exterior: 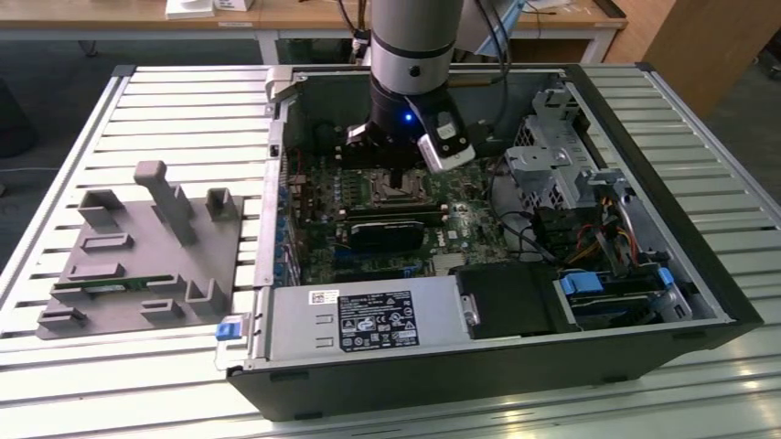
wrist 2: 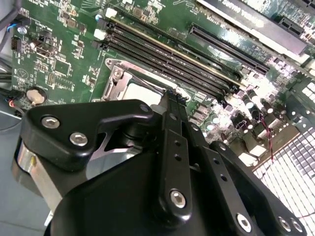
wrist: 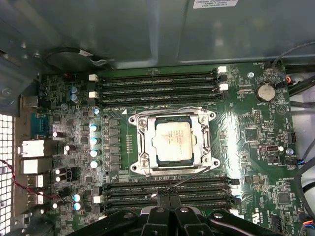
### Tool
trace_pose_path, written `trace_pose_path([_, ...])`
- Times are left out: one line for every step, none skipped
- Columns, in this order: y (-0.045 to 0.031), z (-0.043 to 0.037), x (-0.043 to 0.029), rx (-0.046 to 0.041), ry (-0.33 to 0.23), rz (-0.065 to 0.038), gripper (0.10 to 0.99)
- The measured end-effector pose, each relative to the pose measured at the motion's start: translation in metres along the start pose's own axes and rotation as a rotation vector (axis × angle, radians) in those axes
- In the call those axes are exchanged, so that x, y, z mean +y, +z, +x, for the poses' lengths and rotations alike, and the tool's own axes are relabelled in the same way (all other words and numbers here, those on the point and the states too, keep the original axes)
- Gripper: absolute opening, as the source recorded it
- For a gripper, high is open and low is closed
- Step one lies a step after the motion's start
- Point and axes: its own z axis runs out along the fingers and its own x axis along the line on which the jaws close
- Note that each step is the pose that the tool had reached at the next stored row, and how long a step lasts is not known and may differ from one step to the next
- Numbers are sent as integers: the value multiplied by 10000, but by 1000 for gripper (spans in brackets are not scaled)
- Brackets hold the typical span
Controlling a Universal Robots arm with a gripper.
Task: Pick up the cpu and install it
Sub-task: 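Install the second cpu locking lever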
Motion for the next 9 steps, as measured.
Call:
trace_pose_path([0, 0, 0, 0, 0, 1, 114])
trace_pose_path([4, 0, 1, -1, 0, -2, 114])
trace_pose_path([14, 0, 2, -2, 0, -6, 114])
trace_pose_path([27, 1, 3, -2, 1, -4, 114])
trace_pose_path([42, 1, 5, -1, 1, -2, 114])
trace_pose_path([57, 0, 5, -2, 0, -3, 114])
trace_pose_path([70, 0, 5, -2, -1, -4, 114])
trace_pose_path([82, 0, 5, -2, -1, -5, 114])
trace_pose_path([102, 8, 3, -1, 1, -3, 114])
